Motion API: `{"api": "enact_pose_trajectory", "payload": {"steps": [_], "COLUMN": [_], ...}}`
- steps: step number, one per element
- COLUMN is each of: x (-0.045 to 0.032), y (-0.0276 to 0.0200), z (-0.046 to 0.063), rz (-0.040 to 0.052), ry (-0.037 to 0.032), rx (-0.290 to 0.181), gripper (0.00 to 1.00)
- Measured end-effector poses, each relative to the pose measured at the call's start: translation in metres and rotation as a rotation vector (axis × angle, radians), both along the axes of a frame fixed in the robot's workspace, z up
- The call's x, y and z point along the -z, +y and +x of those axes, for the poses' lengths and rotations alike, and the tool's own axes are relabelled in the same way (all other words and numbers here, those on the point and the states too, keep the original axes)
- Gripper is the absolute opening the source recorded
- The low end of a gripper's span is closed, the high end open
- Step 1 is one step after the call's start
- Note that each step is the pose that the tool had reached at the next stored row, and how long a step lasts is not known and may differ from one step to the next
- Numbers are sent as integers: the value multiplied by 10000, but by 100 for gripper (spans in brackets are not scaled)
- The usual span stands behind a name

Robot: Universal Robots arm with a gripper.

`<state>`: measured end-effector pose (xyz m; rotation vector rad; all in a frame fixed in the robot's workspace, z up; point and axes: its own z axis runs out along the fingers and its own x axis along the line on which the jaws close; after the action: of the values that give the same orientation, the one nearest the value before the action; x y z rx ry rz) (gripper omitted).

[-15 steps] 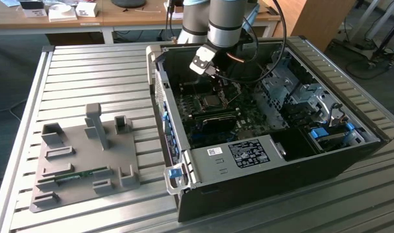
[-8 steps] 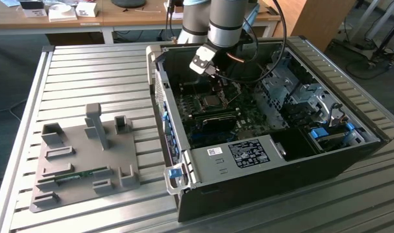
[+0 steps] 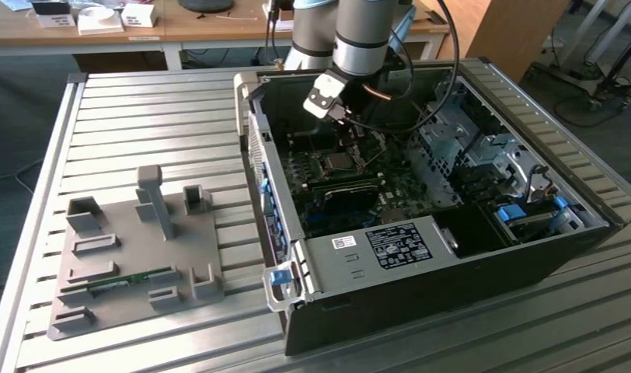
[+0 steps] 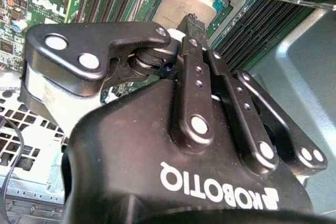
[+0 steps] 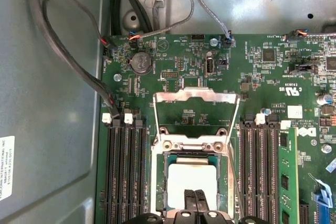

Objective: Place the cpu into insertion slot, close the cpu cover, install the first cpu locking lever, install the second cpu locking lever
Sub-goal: 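Place the cpu into insertion slot, then close the cpu cover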

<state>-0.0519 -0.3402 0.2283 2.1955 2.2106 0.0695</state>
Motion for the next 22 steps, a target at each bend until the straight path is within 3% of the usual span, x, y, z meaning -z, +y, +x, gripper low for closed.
{"api": "enact_pose_trajectory", "payload": {"steps": [11,22], "x": [-6,-59], "y": [0,0], "z": [15,14], "rz": [-2,-2], "ry": [4,5], "rx": [2,2], "gripper": [11,11]}}
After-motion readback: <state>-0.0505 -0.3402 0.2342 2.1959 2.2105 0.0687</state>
